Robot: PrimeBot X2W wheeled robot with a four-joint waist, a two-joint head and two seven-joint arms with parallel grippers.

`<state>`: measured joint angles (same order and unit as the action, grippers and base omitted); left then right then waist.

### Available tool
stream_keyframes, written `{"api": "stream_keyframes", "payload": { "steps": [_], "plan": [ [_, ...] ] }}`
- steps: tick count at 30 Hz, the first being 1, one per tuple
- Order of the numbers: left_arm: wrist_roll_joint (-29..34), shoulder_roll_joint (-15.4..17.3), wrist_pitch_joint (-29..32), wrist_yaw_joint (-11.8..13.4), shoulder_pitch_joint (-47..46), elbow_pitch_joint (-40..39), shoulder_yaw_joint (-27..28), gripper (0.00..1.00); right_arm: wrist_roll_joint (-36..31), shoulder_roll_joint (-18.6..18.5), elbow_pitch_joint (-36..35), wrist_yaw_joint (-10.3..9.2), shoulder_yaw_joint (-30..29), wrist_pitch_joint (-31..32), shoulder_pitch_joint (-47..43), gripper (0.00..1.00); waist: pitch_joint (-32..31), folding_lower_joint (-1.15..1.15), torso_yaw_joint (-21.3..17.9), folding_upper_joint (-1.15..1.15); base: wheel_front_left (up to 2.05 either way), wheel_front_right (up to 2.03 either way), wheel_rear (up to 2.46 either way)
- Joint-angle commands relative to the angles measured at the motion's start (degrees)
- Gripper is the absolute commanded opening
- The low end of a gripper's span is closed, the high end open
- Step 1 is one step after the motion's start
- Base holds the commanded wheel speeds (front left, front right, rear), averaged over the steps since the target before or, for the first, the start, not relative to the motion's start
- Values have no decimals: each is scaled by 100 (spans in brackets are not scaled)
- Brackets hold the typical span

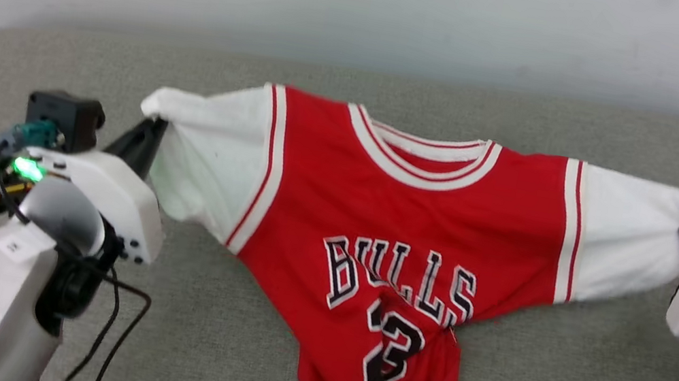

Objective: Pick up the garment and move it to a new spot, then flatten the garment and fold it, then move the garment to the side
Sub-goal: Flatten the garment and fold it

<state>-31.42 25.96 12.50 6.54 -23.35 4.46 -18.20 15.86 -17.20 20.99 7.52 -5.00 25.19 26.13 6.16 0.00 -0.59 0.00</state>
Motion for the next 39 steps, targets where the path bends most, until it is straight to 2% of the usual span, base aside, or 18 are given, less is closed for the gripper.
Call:
{"api": "stream_keyframes", "payload": {
  "steps": [1, 11, 17, 29, 34, 39],
  "plan": [
    [16, -47, -81, -35, -235, 45, 22, 0, -79, 22, -63, -6, -20, -51, 206, 0, -105, 0, -65, 0, 0, 0, 0],
    [189, -328, -600, -209, -1645, 693, 26, 0, -519, 81, 8, -6, -28, -326, 1454, 0, -18, 0, -68, 0, 0, 0, 0],
    [319, -332, -1001, -502, -3001, 1465, 98, 0, -750, 117, 233, -6, 32, -636, 2680, 0, 439, 0, -73, 0, 0, 0, 0],
    [600, -216, -1750, -784, -5597, 2810, 283, 0, -1211, 130, 864, -6, -10, -1327, 5281, 0, 1511, 0, -135, 0, 0, 0, 0],
    [522, -216, -1952, -941, -6115, 3367, 328, 0, -1277, 271, 1250, -6, 19, -1586, 5870, 0, 1843, 0, -214, 0, 0, 0, 0],
    [385, -253, -2152, -1093, -6315, 4000, 356, 0, -1310, 510, 1640, -6, 130, -1769, 6025, 0, 2150, 0, -275, 0, 0, 0, 0]
  ]
}}
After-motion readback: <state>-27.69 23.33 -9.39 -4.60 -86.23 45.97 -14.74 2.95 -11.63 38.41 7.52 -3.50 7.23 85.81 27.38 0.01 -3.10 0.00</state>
